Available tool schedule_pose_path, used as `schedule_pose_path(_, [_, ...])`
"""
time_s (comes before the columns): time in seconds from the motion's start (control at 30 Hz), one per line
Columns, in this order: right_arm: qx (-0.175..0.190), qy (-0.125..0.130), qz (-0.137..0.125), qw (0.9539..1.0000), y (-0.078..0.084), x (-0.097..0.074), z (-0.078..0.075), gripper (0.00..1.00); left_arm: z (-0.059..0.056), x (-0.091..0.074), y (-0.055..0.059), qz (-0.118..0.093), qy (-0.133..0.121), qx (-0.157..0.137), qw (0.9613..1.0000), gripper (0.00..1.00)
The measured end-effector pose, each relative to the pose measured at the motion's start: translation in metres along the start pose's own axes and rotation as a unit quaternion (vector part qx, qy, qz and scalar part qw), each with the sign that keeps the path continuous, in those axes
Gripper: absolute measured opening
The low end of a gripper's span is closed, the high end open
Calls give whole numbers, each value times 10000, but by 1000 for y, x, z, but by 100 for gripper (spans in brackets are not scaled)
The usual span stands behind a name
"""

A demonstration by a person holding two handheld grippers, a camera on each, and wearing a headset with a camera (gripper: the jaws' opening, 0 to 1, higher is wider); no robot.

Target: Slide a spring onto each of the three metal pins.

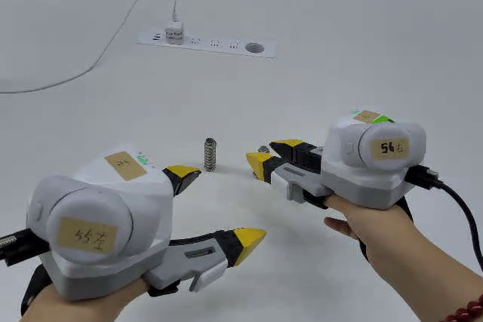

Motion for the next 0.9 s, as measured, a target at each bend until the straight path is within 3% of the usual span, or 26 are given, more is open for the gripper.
schedule_pose_path(0.43, [197,-103,-199,9996,-16,-27,3,39,-6,2,-3,-48,66,95,9999,66])
schedule_pose_path(0.9, [327,-108,-228,9991,-16,-59,1,49,-21,10,-4,-32,276,471,9985,64])
Point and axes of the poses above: the centre of the closed fingertips' face, and the gripper's own axes: x roughly forward along the fingers, z roughly to its left, y roughly out of its underside, the point moved 4 cm from there along -x, roughly backward along the fingers, and after that the axes turned 10 degrees about -y, right-handed, at the moved point
